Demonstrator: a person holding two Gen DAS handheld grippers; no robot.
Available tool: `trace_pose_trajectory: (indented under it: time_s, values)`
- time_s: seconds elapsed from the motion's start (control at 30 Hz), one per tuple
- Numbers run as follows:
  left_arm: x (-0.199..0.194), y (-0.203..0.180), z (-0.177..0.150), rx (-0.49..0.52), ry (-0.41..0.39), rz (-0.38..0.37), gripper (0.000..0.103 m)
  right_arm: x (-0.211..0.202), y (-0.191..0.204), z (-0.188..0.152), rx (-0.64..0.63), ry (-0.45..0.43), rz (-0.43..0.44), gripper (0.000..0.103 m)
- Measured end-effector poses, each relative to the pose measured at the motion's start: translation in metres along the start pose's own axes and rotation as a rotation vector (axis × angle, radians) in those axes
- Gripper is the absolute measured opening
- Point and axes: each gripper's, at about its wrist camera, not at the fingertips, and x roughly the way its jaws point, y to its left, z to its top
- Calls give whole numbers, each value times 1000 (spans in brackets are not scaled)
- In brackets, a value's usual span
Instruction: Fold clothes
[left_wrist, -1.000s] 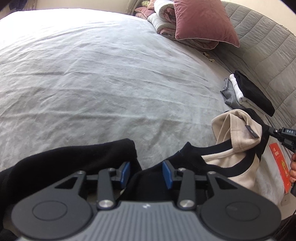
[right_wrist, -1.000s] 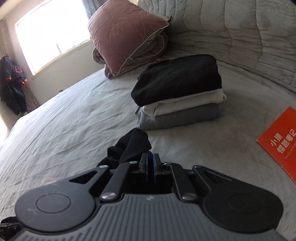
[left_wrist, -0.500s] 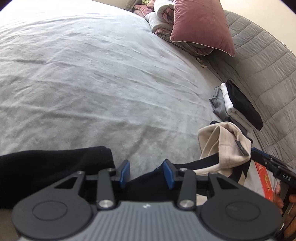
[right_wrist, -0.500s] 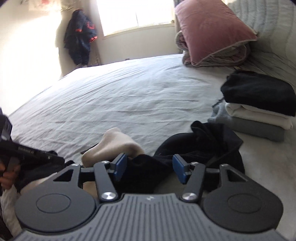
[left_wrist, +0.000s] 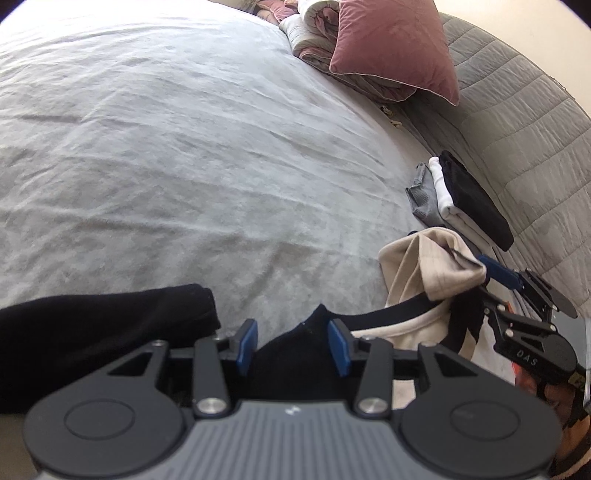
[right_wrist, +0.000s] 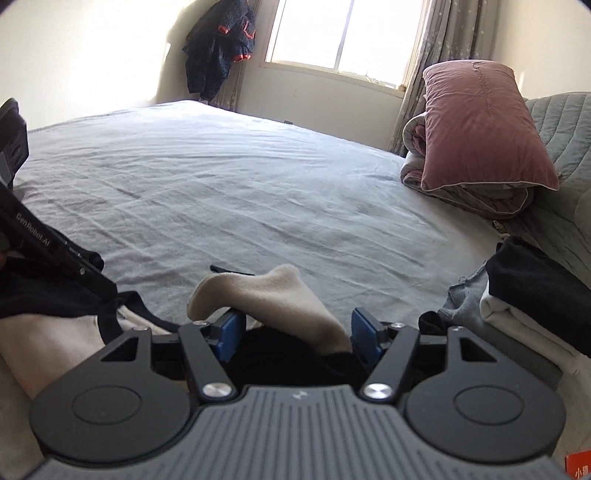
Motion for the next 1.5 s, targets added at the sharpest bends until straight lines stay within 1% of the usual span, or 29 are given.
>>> trace_pose_trajectory:
  time_s: [0.1, 0.2, 0.27, 0.4, 0.5, 0.57, 0.67, 0.77, 0.83, 0.9, 0.97, 1.07, 1.1, 1.13, 1.17, 1.3, 1.33, 1.37, 1.43, 1.5]
  values:
    - [-1, 1, -1, 8, 11, -12, 43, 7, -11, 7, 95, -8, 4, 65]
    - [-2, 2, -3, 14, 10, -20, 42, 17, -31, 9, 214, 17, -32, 59]
    - [-3, 3, -4, 15, 11, -21, 42, 25, -49, 6, 309, 52, -75, 55]
    - [-7, 5, -5, 20, 9, -11, 41, 38, -82, -10, 494, 154, -153, 53]
    - [-9, 7, -6, 19, 9, -5, 41, 34, -96, -21, 582, 172, -155, 53]
    - [-12, 10, -6, 16, 8, -7, 41, 24, -100, -22, 605, 151, -129, 53]
    - [-16, 14, -6, 3, 3, -24, 41, 4, -97, -17, 567, 81, -38, 53]
    - [-18, 17, -7, -12, 5, -45, 41, -9, -91, -13, 507, 33, 95, 53]
    - [-17, 18, -8, -14, 8, -52, 41, -12, -85, -12, 467, 24, 180, 53]
    - [-16, 18, -9, -16, 13, -58, 41, -10, -77, -13, 420, 39, 229, 53]
    - [-15, 18, -9, -15, 17, -63, 41, -3, -68, -14, 373, 75, 241, 53]
    - [-17, 16, -11, 2, 21, -70, 41, 6, -56, -20, 307, 117, 229, 53]
    - [-18, 15, -13, 9, 20, -70, 37, 6, -53, -22, 295, 119, 226, 53]
    - [-20, 14, -15, 15, 14, -69, 31, 6, -50, -23, 284, 121, 222, 49]
    - [-21, 12, -17, 21, 5, -66, 15, 5, -49, -24, 275, 122, 222, 42]
    - [-28, -3, -30, 86, -37, -20, 12, -1, -43, -24, 244, 119, 230, 26]
    - [-31, -7, -33, 99, -52, -9, 11, -4, -42, -24, 242, 116, 230, 18]
    - [-35, -9, -36, 105, -71, -4, 11, -6, -41, -24, 244, 110, 226, 14]
    - [-45, -12, -40, 110, -113, -2, 10, -12, -41, -24, 263, 94, 226, 11]
    - [-56, -13, -43, 102, -147, -21, 10, -21, -43, -23, 295, 76, 233, 11]
